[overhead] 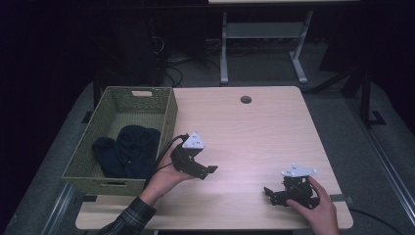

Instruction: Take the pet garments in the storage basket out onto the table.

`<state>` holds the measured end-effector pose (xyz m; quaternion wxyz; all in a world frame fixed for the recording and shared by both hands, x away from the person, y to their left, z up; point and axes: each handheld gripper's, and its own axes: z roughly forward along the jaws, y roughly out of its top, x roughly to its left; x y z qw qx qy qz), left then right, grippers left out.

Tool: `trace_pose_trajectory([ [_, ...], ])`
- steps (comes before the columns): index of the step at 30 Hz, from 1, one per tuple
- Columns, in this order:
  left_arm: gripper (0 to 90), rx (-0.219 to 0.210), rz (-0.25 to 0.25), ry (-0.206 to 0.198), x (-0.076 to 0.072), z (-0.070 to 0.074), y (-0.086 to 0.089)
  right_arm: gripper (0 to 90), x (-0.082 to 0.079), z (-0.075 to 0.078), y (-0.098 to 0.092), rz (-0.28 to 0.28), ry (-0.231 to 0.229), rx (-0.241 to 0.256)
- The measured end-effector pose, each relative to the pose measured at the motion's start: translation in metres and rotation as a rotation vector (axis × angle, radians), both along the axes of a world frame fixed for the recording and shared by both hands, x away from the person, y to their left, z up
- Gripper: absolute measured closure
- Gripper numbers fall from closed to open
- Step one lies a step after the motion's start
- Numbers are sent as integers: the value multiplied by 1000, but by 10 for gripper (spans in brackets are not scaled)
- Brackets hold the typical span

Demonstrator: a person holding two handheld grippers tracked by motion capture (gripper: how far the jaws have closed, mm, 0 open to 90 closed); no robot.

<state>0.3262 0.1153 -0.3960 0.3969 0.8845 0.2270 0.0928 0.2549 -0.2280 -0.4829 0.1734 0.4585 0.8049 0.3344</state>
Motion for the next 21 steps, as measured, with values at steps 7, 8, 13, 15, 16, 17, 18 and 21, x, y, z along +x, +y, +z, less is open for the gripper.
trace_pose_trajectory([
  [7,138,-15,0,-8,3,8,4,0,0,0,0,0,-1,0],
  [8,138,-9,-4,-7,3,9,4,0,0,0,0,0,-1,0],
  [13,138,-15,-7,-7,4,14,5,0,0,0,0,0,-1,0],
  [15,138,-20,-5,-12,5,16,5,0,0,0,0,-1,0,0],
  [16,138,-31,0,-7,5,16,6,0,0,0,0,0,0,0],
  [17,138,-29,-2,-8,5,17,6,0,0,0,0,-1,0,0],
  [18,138,-29,-2,-8,5,17,6,0,0,0,0,-1,0,0],
  [21,138,-38,3,-8,6,22,7,0,0,0,0,-2,1,0],
])
